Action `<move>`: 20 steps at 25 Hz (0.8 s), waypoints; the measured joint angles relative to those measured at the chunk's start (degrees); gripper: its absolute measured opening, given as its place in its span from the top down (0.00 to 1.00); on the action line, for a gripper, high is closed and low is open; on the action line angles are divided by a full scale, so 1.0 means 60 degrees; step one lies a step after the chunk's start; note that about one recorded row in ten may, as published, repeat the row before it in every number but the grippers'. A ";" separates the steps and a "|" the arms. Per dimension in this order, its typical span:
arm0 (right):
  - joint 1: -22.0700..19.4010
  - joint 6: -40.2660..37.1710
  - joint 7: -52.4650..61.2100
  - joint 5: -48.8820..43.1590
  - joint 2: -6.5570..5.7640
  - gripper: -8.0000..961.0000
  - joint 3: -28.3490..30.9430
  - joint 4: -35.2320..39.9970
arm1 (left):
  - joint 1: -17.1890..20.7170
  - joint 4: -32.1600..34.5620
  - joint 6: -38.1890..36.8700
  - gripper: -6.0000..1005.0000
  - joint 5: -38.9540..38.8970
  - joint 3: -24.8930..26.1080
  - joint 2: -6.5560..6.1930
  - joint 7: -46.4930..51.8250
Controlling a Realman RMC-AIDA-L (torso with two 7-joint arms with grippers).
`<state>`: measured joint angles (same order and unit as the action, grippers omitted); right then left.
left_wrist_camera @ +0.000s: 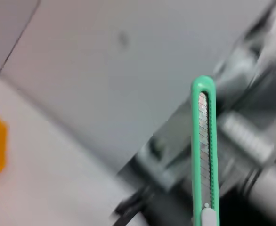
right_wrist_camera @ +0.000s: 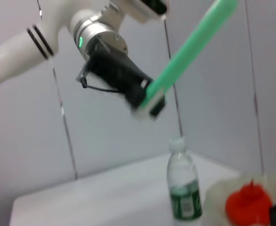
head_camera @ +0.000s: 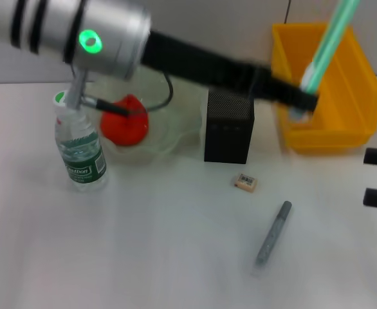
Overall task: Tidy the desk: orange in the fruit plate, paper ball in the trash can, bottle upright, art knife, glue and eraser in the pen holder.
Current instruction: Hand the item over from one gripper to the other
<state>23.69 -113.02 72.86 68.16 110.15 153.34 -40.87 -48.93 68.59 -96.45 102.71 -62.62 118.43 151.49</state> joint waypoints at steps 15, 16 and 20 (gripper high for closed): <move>-0.0178 0.0237 -0.0558 0.0427 0.0349 0.20 0.0414 0.0335 | 0.0328 -0.0186 0.0145 0.80 -0.1363 0.0129 -0.0110 -0.1391; -0.0177 0.0148 -0.0269 0.0410 0.0317 0.20 0.0398 0.0301 | 0.0224 0.0026 0.0000 0.80 -0.0755 0.0072 -0.0126 -0.1643; -0.0096 -0.0523 0.1832 0.0425 0.0003 0.20 0.0371 -0.0083 | 0.0183 0.1176 -0.0047 0.80 0.2176 -0.0605 0.0009 -0.2829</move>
<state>23.12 -116.16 83.85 70.71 110.17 155.57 -41.37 -47.84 75.65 -96.73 115.77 -66.25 118.48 134.51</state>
